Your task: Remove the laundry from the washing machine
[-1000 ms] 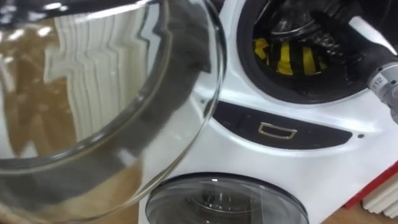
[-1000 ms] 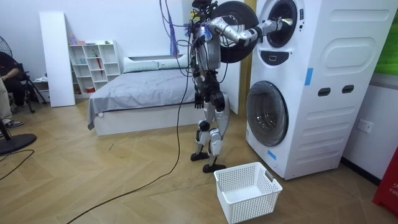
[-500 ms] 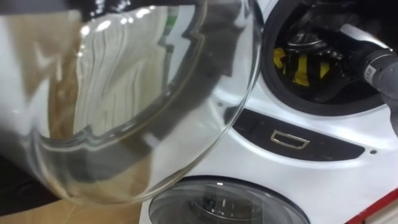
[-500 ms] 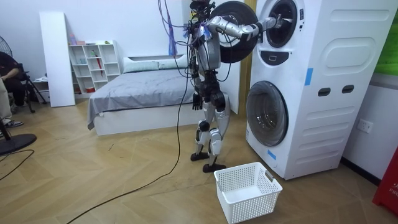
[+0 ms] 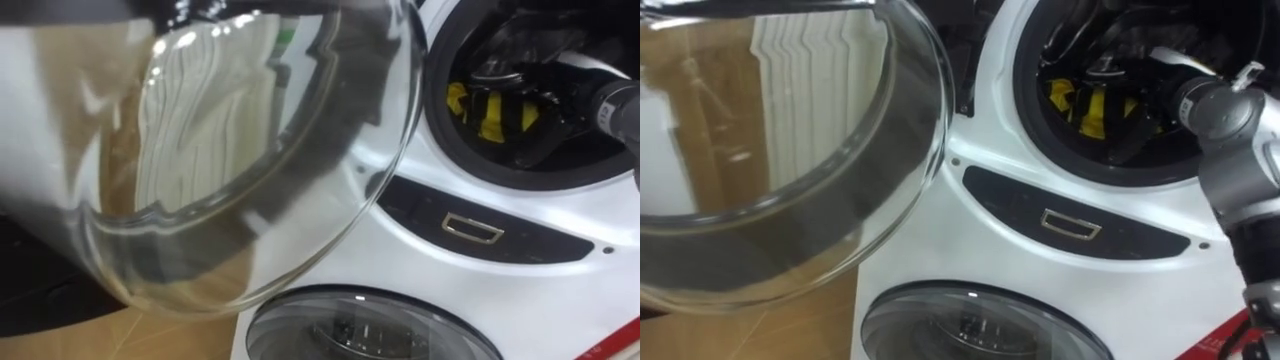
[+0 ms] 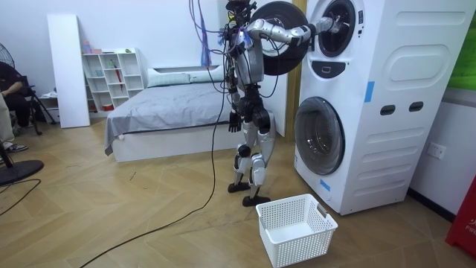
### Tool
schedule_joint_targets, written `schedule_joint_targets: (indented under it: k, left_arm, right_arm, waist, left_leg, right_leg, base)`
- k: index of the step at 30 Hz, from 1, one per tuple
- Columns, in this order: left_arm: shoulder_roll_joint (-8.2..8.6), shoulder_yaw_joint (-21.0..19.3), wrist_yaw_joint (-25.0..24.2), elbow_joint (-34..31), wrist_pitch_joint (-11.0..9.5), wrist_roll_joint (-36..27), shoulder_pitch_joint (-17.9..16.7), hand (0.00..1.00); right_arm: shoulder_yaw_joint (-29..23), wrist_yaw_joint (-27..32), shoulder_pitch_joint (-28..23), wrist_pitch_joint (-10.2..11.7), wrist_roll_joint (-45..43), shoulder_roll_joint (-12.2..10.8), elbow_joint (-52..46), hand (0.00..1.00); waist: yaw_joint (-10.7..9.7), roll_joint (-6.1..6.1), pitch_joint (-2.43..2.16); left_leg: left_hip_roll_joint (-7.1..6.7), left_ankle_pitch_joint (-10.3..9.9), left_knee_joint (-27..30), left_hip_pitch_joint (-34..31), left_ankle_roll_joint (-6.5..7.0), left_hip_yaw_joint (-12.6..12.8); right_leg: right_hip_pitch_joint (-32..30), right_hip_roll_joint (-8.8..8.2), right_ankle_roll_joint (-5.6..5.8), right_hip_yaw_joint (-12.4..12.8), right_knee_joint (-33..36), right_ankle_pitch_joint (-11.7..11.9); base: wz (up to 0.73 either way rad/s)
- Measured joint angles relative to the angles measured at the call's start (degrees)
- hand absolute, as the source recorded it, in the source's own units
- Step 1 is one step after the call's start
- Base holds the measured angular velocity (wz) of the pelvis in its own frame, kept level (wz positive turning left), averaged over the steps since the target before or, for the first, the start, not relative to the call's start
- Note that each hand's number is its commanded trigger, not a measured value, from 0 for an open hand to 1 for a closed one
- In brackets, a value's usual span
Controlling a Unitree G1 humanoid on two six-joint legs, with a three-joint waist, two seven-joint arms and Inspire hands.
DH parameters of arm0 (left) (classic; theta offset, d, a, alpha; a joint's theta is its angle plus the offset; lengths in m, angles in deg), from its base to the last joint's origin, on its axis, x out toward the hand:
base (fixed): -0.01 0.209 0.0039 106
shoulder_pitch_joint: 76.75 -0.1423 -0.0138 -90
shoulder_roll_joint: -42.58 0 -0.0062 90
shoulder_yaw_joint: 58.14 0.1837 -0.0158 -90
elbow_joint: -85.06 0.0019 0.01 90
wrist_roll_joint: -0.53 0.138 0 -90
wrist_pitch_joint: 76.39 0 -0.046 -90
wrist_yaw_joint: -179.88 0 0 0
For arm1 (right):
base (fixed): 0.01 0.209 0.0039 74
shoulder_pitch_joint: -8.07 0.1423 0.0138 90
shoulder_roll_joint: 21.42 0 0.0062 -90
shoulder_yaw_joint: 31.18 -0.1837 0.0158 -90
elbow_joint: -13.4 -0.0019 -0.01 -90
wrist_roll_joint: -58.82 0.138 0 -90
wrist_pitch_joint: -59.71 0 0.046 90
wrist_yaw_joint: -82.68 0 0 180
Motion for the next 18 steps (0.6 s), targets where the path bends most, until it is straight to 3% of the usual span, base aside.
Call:
schedule_joint_targets:
  k: [4,5,6,7,8,14,18]
  left_arm:
    - [-0.28,1.1,-0.4,0.5,0.9,-0.6,0.7,0.0]
    - [-0.31,1.2,-0.4,0.8,0.9,-0.6,0.9,0.0]
    - [-0.38,1.3,-0.5,1.3,1.0,-0.6,1.3,0.0]
    - [-0.38,1.4,-0.6,1.3,1.1,-0.6,1.3,0.0]
    - [-0.4,1.5,-1.0,1.2,1.1,-0.6,1.3,0.0]
    - [-0.8,1.6,-1.9,1.0,1.2,-0.5,2.1,0.0]
    - [-1.54,4.3,-1.5,2.3,1.1,-1.5,4.3,0.0]
  right_arm:
    - [-0.2,-2.0,-0.1,-0.9,2.2,0.8,0.9,0.0]
    - [-0.2,-2.3,-0.1,-1.1,2.3,0.9,0.9,0.07]
    - [-0.2,-3.0,-0.2,-1.5,2.9,1.0,0.9,0.42]
    - [-0.3,-3.3,-0.3,-1.5,3.0,1.1,0.9,0.65]
    - [-0.5,-3.8,-0.5,-1.6,2.9,1.2,0.9,1.0]
    - [-3.0,-4.0,-4.6,-1.6,3.1,1.2,-1.8,1.0]
    - [-3.6,2.4,-8.6,-0.2,2.9,1.1,-2.7,1.0]
  waist:
    - [0.1,0.44,0.03]
    - [0.1,0.46,0.02]
    - [0.1,0.49,0.02]
    - [0.1,0.49,0.02]
    - [0.1,0.49,0.01]
    - [0.2,0.58,-0.03]
    - [0.4,0.98,-0.11]
  left_leg:
    - [0.05,-0.1,0.0,0.2,0.04,0.0]
    - [0.05,-0.1,0.0,0.2,0.04,0.0]
    - [0.05,-0.1,0.1,0.2,0.03,-0.1]
    - [0.05,-0.1,0.1,0.2,0.03,-0.2]
    - [0.05,-0.1,0.1,0.2,0.03,-0.2]
    - [0.02,-0.1,0.1,0.9,0.04,-0.9]
    - [0.12,-0.1,-0.1,2.0,0.04,-1.4]
  right_leg:
    - [0.3,0.02,0.0,-0.3,0.0,0.0]
    - [0.3,0.03,0.0,-0.4,0.0,0.0]
    - [0.3,0.04,0.0,-0.4,0.0,0.0]
    - [0.3,0.04,0.0,-0.5,0.0,0.0]
    - [0.4,0.04,0.0,-0.5,0.0,0.0]
    - [1.2,0.07,0.0,-0.3,0.0,0.0]
    - [2.5,0.08,0.0,-0.1,0.0,0.0]
  base:
    - [0.03]
    - [0.0]
    - [0.0]
    - [0.0]
    - [0.04]
    - [0.04]
    - [0.16]
